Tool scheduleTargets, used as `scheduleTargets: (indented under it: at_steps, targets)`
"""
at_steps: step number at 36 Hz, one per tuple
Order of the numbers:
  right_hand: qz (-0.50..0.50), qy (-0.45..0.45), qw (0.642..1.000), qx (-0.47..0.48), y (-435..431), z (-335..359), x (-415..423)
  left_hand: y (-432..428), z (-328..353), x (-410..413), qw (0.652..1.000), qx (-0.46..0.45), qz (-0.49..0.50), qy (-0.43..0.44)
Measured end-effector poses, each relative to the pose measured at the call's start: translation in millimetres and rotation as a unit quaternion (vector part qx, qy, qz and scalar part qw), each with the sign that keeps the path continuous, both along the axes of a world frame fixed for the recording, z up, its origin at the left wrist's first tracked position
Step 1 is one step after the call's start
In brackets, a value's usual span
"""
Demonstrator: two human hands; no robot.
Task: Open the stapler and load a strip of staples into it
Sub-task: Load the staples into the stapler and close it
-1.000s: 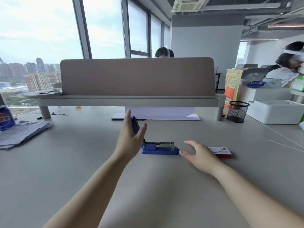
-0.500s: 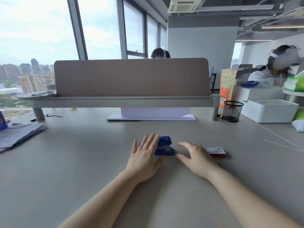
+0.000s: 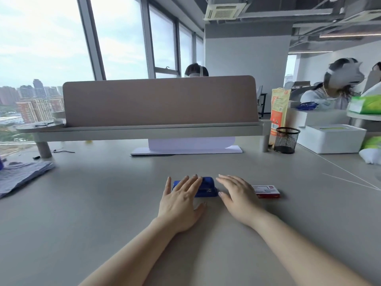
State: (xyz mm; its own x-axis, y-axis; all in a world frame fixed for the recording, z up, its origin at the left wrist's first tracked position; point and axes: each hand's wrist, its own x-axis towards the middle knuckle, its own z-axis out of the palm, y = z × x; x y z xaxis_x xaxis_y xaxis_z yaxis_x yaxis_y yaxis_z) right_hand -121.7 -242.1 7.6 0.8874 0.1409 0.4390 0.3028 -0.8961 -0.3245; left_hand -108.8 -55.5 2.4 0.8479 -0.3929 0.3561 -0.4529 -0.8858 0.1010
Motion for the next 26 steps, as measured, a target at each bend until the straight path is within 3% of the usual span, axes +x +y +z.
scheduleTargets:
  at_steps: [10,20,26]
  targets:
    - [-0.044,0.048,0.998,-0.026,-25,4,-15,2,-4,-9,0.999,-0.022,0.023,-0.022]
    - [-0.144,0.057,0.985,-0.071,-73,6,-52,-8,-6,-17,0.998,-0.024,0.042,0.041]
    - [-0.102,0.082,0.987,-0.092,-85,7,-53,-15,-5,-6,0.997,-0.014,0.034,0.064]
